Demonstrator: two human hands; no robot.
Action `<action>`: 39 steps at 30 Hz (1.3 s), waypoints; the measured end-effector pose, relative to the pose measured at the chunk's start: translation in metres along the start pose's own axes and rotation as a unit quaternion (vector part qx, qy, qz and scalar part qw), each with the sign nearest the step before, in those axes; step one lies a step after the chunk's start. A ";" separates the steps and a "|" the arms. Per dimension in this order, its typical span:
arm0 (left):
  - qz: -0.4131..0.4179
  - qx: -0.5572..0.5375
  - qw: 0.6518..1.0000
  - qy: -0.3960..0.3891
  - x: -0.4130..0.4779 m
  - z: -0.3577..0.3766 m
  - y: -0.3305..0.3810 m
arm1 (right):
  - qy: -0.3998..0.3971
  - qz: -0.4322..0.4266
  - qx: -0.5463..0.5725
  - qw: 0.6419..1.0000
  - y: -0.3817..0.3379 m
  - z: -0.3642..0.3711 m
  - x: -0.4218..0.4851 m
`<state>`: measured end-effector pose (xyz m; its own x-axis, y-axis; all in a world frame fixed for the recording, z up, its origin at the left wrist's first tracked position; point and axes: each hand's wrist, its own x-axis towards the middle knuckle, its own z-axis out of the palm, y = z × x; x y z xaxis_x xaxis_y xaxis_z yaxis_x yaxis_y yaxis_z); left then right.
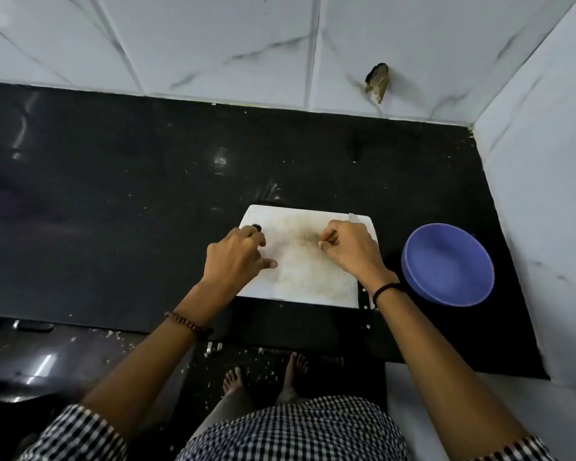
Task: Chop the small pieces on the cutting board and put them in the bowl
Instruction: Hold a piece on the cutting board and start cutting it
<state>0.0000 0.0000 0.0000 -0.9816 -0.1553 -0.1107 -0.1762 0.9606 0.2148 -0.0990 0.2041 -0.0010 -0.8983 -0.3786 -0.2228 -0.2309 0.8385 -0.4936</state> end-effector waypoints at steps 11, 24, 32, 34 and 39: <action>0.006 -0.054 0.998 0.009 -0.014 0.004 -0.007 | 0.005 0.016 0.025 1.000 0.014 0.004 -0.009; 0.098 -0.234 0.967 0.003 0.002 0.020 0.029 | 0.070 0.073 0.020 0.995 0.030 -0.006 -0.048; 0.112 -0.315 0.942 0.000 0.016 0.026 0.040 | 0.060 0.143 -0.034 0.987 0.028 -0.002 -0.078; 0.112 -0.328 0.938 -0.004 0.017 0.028 0.041 | 0.046 0.161 -0.047 0.985 0.025 0.000 -0.081; 0.109 -0.340 0.934 -0.020 0.021 0.036 0.039 | 0.052 0.180 -0.073 0.980 0.019 0.008 -0.081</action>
<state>-0.0249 0.0427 -0.0286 -0.9984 0.0497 -0.0256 0.0093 0.5983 0.8012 -0.0277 0.2478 0.0003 -0.9631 -0.0121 -0.2689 0.0638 0.9602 -0.2718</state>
